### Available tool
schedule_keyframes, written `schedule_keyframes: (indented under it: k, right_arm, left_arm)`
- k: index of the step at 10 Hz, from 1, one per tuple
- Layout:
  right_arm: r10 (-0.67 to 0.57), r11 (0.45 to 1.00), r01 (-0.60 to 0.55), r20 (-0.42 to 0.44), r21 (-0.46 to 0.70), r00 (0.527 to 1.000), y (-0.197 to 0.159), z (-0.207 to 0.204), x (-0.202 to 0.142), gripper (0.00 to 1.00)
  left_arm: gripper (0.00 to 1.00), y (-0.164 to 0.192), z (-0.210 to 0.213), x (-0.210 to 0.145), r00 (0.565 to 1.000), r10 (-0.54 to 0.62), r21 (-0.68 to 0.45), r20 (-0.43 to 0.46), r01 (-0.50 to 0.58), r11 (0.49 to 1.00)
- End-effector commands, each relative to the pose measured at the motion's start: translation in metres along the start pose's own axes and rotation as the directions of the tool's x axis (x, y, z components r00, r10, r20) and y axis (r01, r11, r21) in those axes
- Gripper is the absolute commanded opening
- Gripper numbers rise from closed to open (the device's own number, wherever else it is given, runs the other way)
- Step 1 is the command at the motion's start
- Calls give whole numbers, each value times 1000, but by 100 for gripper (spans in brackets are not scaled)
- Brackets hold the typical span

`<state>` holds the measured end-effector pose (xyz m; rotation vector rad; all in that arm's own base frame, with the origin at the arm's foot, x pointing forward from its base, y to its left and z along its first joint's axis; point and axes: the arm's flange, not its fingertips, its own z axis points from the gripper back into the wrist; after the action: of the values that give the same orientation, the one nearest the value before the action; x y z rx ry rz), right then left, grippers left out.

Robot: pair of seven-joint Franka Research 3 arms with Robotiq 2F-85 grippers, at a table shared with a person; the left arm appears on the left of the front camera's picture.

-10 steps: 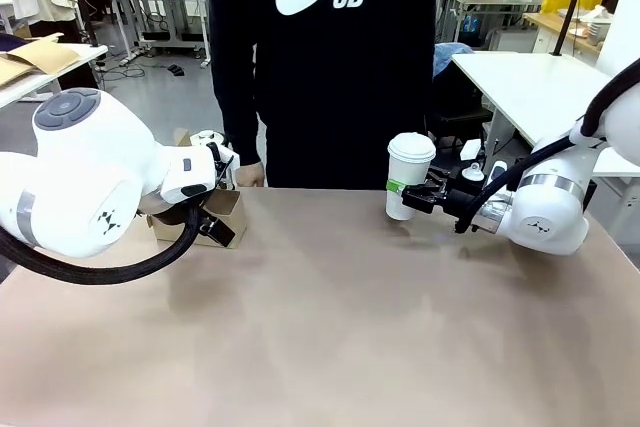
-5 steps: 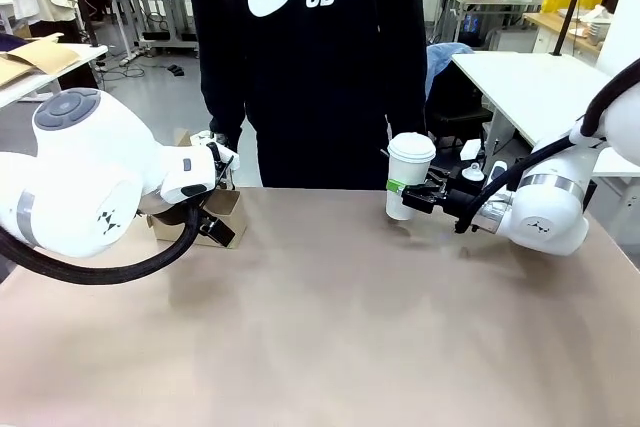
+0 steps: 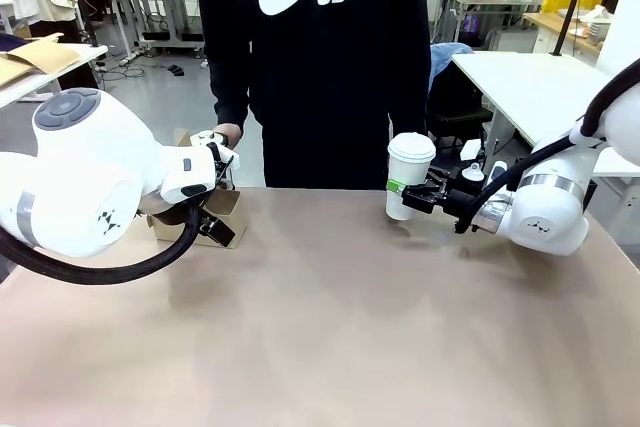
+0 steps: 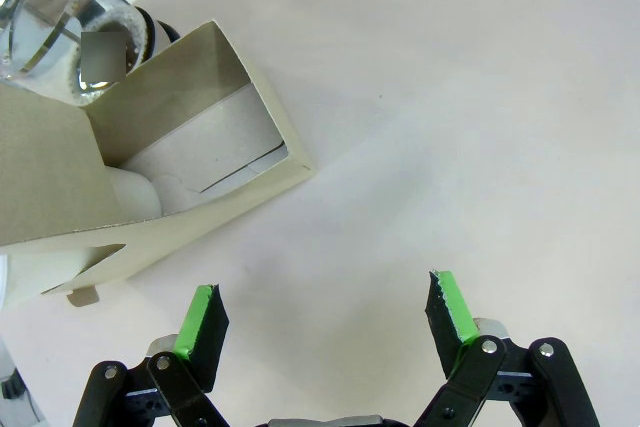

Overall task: Pour a drink into a cup and package it in a carrier.
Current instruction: When a person places the Paper Cup Lid on the 600 ml Paper Cup , lift the 600 ml Paper Cup.

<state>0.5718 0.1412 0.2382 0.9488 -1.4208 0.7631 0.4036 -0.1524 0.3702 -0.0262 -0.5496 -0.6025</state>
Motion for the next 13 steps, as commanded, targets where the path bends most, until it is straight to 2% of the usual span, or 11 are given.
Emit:
schedule_keyframes:
  k: [1,3,6,8,11,12,13]
  right_arm:
    - [18,1000,-18,-3,18,1000,3,5,26,81]
    - [18,999,-20,27,46,999,18,17,91,81]
    - [54,996,-55,9,75,998,57,25,190,81]
    - [30,996,-31,16,84,999,86,36,247,81]
    - [-19,995,21,-22,93,1000,99,48,274,81]
    - [-55,987,59,-27,152,998,97,51,271,81]
    - [28,996,-29,18,87,999,98,44,275,81]
  left_arm:
    - [100,0,0,0,1000,1,-1,1,-1,1000]
    - [100,0,0,0,1000,1,-1,1,-1,1000]
    - [100,0,0,0,1000,1,-1,1,-1,1000]
    - [100,0,0,0,1000,1,-1,1,-1,1000]
    - [100,0,0,0,1000,1,-1,1,-1,1000]
    - [100,0,0,0,1000,1,-1,1,-1,1000]
    - [100,0,0,0,1000,1,-1,1,-1,1000]
